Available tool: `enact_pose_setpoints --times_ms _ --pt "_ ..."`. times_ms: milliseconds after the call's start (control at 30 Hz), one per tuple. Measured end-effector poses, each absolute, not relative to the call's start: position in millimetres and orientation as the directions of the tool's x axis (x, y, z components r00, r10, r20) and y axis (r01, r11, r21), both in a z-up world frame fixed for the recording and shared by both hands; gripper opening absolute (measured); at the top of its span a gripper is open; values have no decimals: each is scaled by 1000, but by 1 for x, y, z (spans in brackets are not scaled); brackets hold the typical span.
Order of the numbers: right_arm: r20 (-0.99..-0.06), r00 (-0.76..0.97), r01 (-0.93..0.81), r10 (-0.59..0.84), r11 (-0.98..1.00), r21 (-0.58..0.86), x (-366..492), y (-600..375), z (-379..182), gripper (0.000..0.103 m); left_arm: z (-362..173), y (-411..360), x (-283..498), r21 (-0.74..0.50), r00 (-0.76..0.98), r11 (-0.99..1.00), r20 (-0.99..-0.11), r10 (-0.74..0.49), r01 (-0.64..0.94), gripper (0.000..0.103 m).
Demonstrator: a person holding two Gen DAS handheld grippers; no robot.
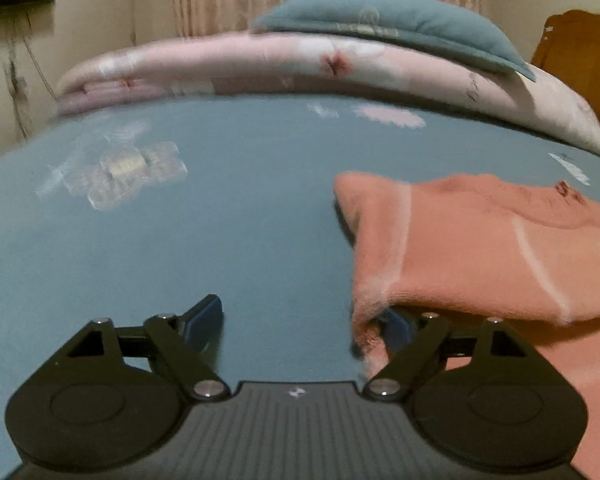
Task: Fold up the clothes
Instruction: 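Move the open left gripper over the folded sleeve on the sweater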
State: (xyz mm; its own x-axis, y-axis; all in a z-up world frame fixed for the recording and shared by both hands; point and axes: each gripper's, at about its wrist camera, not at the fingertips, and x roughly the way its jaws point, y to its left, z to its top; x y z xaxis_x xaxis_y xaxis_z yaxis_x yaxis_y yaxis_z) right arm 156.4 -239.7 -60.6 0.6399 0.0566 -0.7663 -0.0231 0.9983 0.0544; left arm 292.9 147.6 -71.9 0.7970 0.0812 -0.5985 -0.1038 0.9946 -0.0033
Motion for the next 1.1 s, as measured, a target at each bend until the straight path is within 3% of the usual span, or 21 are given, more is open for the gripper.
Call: enact_pose_setpoints --times_ms 167,267,400,600,700,800,1100 --pt "-766 640 -29 51 999 42 157 -238 -62 103 -60 152 282 -18 797 999 -603 15 -33 82" --pt "-761 646 -28 60 998 55 156 -240 -61 103 -43 169 269 -102 820 994 -571 -30 -34 82" --pt "-749 654 -34 103 994 107 155 -242 -61 103 -21 189 270 -319 861 947 -492 -130 -40 82" --pt "-738 661 -44 136 989 143 155 -241 -62 103 -17 157 306 -425 832 896 -445 -330 129 79" --pt "-737 661 -44 145 987 154 156 -242 -63 103 -28 140 325 -410 812 898 -463 -357 161 79" --pt "-738 657 -44 150 986 161 157 -244 -63 103 -54 137 346 -362 767 930 -580 -275 60 78" --pt "-745 655 -49 126 991 124 158 -241 -67 103 -39 135 360 -347 786 930 -536 -306 125 77"
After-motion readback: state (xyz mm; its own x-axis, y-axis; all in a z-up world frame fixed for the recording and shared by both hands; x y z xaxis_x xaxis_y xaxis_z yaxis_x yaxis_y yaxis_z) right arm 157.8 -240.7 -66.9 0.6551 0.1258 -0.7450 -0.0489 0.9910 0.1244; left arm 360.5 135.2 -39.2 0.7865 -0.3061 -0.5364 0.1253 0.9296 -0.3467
